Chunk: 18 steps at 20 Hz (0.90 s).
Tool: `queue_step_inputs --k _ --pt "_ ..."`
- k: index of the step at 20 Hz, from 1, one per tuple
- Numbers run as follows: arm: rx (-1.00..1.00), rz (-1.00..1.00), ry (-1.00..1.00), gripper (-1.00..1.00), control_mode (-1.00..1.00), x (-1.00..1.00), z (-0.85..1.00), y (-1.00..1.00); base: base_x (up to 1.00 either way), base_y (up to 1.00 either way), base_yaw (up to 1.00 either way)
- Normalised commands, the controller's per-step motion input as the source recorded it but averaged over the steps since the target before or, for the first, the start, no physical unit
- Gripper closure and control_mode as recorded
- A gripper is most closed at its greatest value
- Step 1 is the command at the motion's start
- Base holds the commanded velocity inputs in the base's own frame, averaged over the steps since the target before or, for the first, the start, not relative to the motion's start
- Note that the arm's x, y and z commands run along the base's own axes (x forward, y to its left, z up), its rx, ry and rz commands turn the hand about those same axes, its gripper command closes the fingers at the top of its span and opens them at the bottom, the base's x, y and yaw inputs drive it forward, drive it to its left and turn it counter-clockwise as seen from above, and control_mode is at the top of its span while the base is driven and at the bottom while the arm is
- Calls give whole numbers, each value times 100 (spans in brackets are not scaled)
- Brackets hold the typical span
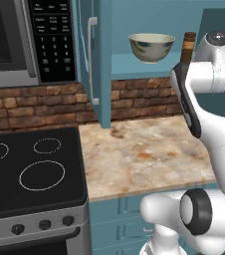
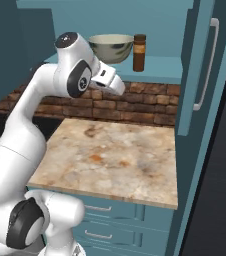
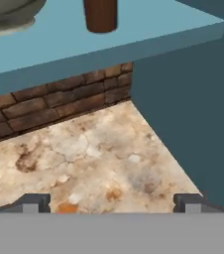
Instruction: Take the cinnamon bottle from the cabinet and place it on the dining table, next to the plate with the cupcake. Then take the chocolate from the dining counter and place it on the cupcake plate.
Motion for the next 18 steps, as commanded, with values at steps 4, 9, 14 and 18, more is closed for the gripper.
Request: queue_step_inputs --k 4,9,14,18 --pt "0 -18 -31 -100 -100 35 85 -33 0 0 0" --pt "0 -2 -22 -100 -100 43 29 -50 0 0 0" --pt "0 3 -7 -100 -100 53 16 -17 0 0 0" --pt "0 11 -3 -100 -100 34 35 -4 0 0 0"
